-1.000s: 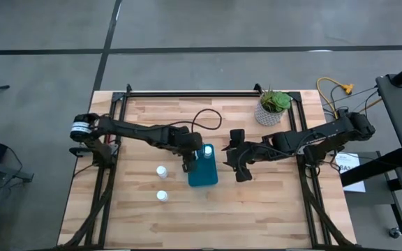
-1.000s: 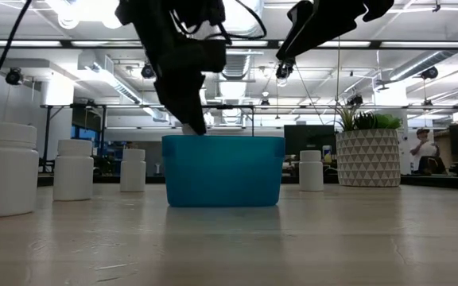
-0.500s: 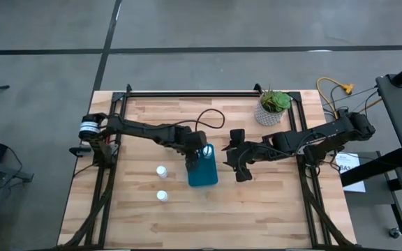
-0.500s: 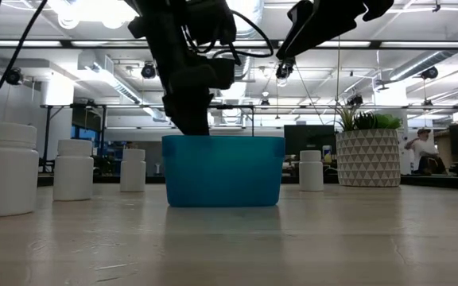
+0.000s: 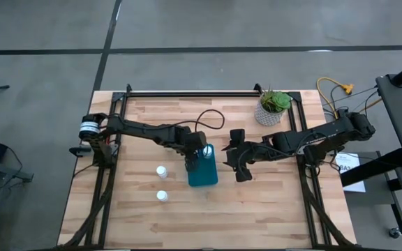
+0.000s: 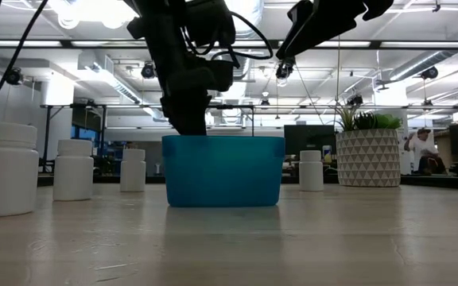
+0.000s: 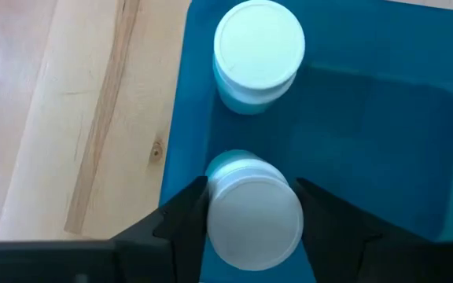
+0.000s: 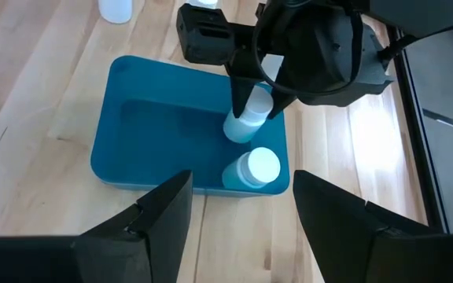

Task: Pick and place pill bottles into a basket
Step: Put the white pill bottle into the blue bin

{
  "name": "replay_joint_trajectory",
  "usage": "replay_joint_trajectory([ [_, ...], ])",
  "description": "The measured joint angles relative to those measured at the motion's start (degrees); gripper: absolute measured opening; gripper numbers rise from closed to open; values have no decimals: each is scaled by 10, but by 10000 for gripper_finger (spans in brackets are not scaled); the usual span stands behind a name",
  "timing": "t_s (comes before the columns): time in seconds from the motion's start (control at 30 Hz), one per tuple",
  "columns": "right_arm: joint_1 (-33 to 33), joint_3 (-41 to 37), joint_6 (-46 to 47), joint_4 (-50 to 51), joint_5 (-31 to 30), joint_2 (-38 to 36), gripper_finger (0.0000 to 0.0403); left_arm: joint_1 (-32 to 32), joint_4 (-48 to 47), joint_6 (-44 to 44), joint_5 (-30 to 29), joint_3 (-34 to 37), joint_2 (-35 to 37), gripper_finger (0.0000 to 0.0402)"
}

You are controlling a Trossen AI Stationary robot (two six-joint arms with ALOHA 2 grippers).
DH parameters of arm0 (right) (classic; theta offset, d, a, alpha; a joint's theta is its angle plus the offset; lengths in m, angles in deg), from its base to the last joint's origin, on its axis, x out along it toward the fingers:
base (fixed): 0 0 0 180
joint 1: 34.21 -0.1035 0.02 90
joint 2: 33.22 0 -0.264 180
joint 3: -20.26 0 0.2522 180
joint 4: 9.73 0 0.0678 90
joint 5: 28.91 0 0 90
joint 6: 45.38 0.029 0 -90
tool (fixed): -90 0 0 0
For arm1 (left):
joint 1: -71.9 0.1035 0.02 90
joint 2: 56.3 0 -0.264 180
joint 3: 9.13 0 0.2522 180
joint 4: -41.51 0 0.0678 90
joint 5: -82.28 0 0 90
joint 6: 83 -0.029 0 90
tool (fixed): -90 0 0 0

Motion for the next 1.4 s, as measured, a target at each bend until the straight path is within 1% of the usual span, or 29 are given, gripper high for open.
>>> replay_joint_trajectory([
  [0.1, 0, 0, 1, 0, 0, 0, 215, 0, 0, 0, -13, 0, 0, 166],
  [0.5, 0, 0, 1, 0, 0, 0, 215, 0, 2, 0, -14, 1, 0, 171],
  [0.8, 0, 0, 1, 0, 0, 0, 215, 0, 28, 0, -14, 1, 0, 172],
  [1.2, 0, 0, 1, -1, 0, 0, 215, 0, 25, -2, -16, -2, 0, 173],
  [1.4, 0, 0, 1, -1, 0, 0, 215, 0, 25, -9, -17, -7, 21, 173],
])
